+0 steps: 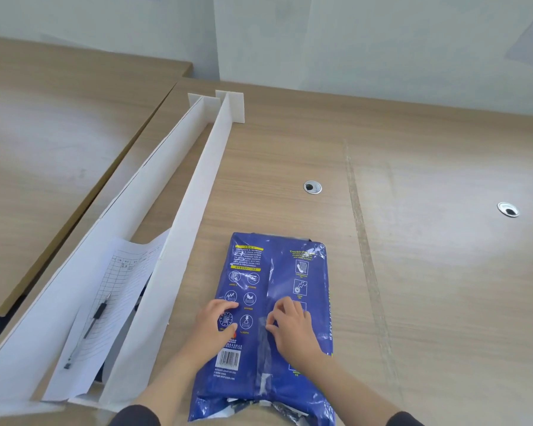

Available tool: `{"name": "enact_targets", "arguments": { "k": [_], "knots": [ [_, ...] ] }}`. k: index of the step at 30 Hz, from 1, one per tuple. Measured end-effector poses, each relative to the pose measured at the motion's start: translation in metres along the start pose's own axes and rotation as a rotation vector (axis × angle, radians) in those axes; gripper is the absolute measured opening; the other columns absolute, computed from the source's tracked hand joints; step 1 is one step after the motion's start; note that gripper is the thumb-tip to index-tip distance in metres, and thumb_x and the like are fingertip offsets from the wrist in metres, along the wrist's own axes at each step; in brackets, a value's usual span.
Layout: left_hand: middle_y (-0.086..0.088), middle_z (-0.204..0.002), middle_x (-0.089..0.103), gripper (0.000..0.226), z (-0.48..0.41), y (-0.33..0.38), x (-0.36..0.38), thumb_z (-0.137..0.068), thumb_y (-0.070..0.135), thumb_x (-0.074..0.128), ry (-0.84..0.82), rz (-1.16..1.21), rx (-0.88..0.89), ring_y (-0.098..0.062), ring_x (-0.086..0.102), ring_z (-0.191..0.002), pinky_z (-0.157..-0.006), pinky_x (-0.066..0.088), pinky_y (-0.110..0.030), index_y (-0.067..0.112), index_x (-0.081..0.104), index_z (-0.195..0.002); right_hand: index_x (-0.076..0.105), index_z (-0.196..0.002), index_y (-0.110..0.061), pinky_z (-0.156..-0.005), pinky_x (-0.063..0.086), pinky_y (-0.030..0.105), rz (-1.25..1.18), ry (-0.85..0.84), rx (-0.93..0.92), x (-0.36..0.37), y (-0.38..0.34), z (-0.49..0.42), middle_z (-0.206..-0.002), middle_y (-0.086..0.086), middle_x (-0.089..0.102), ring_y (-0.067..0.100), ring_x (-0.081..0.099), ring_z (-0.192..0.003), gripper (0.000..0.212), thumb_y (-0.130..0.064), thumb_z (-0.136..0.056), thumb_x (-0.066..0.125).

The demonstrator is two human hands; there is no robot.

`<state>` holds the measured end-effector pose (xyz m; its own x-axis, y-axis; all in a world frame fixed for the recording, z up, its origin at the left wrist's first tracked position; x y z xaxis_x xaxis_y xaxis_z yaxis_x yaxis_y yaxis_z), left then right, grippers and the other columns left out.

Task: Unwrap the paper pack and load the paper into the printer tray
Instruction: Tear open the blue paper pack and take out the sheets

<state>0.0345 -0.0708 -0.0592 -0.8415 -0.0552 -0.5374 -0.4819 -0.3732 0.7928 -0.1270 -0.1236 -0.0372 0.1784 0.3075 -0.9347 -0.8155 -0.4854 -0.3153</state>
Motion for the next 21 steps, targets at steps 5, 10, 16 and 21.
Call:
{"name": "enact_targets", "arguments": {
  "k": [5,10,16,21],
  "knots": [
    [0.005,-0.116,0.046,0.035,-0.001,-0.002,0.003,-0.083,0.01,0.064,-0.002,-0.029,0.012,-0.012,0.048,-0.11,-0.096,0.045,-0.029,0.018,0.057,-0.117,0.06,-0.05,-0.03,-0.054,0.048,0.014,0.143,0.118,-0.047,-0.011,-0.016,0.034,-0.069,-0.012,0.062,0.009,0.063,-0.062,0.03,-0.036,-0.039,0.087],
    [0.008,-0.114,0.045,0.035,0.0,-0.003,0.005,-0.083,0.011,0.064,0.009,-0.056,0.03,-0.012,0.048,-0.109,-0.09,0.044,-0.026,0.017,0.058,-0.117,0.062,-0.051,-0.027,-0.069,0.041,0.023,0.14,0.211,-0.075,-0.004,-0.02,0.066,-0.073,-0.01,0.064,0.01,0.041,-0.082,0.031,-0.029,-0.031,0.086],
    [0.001,-0.118,0.047,0.035,0.001,-0.003,0.007,-0.082,0.009,0.065,0.014,-0.074,0.042,-0.017,0.048,-0.112,-0.096,0.048,-0.033,0.012,0.059,-0.117,0.06,-0.056,-0.027,-0.071,0.028,0.026,0.118,0.232,-0.194,0.017,-0.031,0.107,-0.089,-0.007,0.035,0.01,0.04,-0.085,0.015,-0.027,-0.046,0.071],
    [-0.001,-0.12,0.047,0.035,-0.001,-0.006,0.007,-0.083,0.011,0.065,0.001,-0.102,0.059,-0.015,0.048,-0.111,-0.096,0.046,-0.03,0.012,0.058,-0.117,0.059,-0.048,-0.022,-0.065,0.028,0.026,0.172,0.356,-0.175,0.025,-0.035,0.131,-0.07,-0.009,0.057,0.009,0.046,-0.077,0.031,-0.009,-0.068,0.039]
  ]
}}
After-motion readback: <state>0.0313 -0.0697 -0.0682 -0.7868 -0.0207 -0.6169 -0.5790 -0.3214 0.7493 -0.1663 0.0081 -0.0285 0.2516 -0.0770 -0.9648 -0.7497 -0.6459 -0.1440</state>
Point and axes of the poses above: each hand's wrist, its own z-axis away from the middle knuckle, its own x-axis out of the palm, y = z × x, the point moved 5 cm from there along -z, towards the middle knuckle
